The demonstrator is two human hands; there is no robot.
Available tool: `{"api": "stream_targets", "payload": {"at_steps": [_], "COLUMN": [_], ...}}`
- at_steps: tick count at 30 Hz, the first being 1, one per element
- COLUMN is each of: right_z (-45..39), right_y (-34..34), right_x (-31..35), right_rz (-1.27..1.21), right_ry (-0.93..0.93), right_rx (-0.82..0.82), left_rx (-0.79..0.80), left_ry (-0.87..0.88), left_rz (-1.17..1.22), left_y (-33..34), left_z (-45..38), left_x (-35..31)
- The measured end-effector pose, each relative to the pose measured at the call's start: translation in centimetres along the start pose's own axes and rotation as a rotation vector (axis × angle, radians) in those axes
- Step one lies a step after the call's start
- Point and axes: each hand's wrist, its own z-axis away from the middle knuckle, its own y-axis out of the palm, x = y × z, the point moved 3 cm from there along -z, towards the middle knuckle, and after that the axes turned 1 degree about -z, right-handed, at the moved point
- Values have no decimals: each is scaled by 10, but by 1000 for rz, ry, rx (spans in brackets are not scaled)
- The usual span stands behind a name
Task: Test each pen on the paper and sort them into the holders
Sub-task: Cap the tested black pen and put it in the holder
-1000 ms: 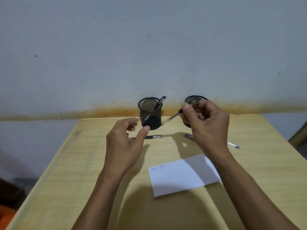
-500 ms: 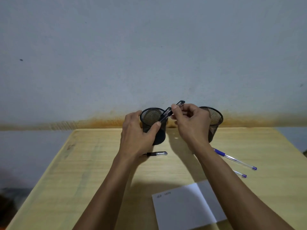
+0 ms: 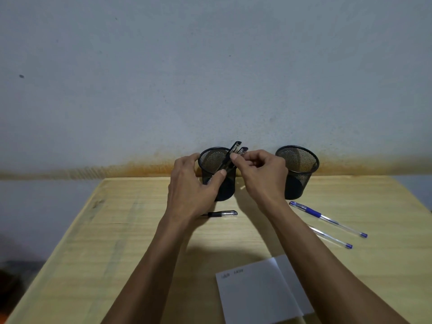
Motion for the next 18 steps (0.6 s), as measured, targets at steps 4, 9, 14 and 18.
{"api": "stream_targets", "payload": {"at_steps": [4,9,14,18], "right_z": [3,16,56,74], "right_y": [-4,-24,-11,12], "right_x": [1,-6,-22,-30], "right_rz": [-19,-4,405,732], "right_ry": [3,-25,-208,-437], "right_rx": [-3,-83,361,532], "left_rx": [7,23,39,26], "left_ry": [-3,-20,-28,-38], "left_rz": [-10,-5,-1,30], "left_y": [-1,-1,-2,-9], "left_z": [0,1,1,7], "left_x": [-1,-2,-1,0]}}
